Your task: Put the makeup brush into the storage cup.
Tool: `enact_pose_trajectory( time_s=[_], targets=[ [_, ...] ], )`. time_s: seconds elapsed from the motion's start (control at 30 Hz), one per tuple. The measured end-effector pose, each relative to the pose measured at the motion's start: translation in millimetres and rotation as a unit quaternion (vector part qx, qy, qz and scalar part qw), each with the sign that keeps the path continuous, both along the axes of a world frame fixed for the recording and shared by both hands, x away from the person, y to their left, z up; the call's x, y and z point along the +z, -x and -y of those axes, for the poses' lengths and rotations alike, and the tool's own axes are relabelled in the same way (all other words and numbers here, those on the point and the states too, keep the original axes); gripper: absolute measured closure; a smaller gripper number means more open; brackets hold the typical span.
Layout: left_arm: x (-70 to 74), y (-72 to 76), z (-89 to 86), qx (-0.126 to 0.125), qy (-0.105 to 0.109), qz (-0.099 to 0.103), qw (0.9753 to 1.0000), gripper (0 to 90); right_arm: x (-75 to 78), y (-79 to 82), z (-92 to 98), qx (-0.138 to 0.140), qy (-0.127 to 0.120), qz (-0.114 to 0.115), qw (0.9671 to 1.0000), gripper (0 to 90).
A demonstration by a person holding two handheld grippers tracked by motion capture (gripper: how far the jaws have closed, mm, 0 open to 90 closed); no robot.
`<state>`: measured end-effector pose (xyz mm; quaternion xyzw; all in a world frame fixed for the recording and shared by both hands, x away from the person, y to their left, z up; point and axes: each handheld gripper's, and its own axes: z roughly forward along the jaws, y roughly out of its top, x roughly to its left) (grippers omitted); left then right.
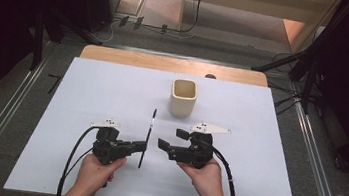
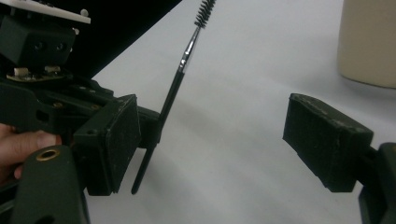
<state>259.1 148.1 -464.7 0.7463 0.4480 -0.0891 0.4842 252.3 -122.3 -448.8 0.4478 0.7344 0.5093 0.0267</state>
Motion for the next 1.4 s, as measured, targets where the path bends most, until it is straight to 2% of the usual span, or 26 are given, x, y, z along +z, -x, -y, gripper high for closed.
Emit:
enact_pose_trajectory(
  time_s=[0.47, 0.8, 1.1, 1.23, 1.33, 1.4],
  targets=[
    [-5.5, 0.8, 8.0, 0.007, 0.002, 0.004, 1.0, 85.1, -0.5, -6.0, -12.2, -0.007, -0.021, -0.022, 0.9995, 25.6],
    [-7.2, 2.7, 12.3, 0.008, 0.016, -0.002, 0.9998, 85.1, -3.7, -10.7, -20.5, -0.012, -0.044, -0.041, 0.9981, 32.1],
    [-6.9, 3.5, 14.2, 0.006, 0.024, -0.003, 0.9997, 85.1, -10.5, -16.0, -26.8, -0.006, -0.06, -0.058, 0.9965, 48.6],
    [-6.9, 3.8, 14.6, 0.003, 0.024, -0.003, 0.9997, 85.0, -11.8, -15.9, -28.3, -0.005, -0.063, -0.058, 0.9963, 56.8],
    [-6.8, 4.5, 15.5, 0.003, 0.029, -0.006, 0.9996, 85.0, -12.7, -17.5, -27.8, -0.008, -0.076, -0.084, 0.9935, 65.1],
    [-6.3, 5.2, 15.9, 0.001, 0.033, -0.004, 0.9995, 85.0, -13.6, -17.1, -28.3, -0.005, -0.08, -0.086, 0.9931, 70.9]
  ],
)
